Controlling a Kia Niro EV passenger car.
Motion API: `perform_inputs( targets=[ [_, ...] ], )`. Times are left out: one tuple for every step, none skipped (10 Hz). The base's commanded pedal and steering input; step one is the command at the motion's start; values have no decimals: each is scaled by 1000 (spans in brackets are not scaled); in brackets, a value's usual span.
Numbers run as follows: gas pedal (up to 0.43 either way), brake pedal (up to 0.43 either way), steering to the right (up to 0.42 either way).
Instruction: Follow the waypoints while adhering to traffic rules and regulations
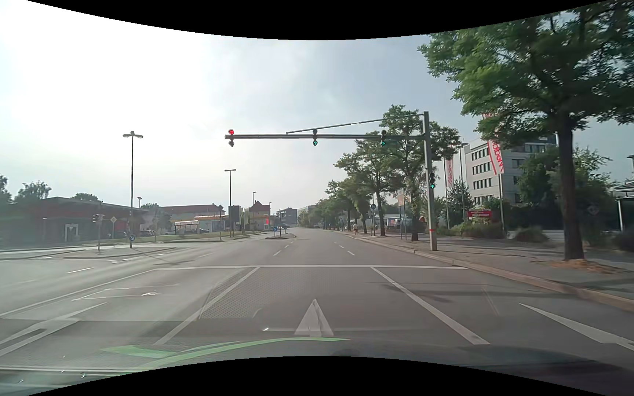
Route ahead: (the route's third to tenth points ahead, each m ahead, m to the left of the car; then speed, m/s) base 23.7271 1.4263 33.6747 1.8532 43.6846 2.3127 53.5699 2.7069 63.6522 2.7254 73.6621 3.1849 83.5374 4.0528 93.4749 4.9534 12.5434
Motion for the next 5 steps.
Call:
perform_inputs(
  targets=[
    [138, 0, -3],
    [138, 0, -3],
    [138, 0, -3],
    [138, 0, -3],
    [138, 0, -2]
  ],
)
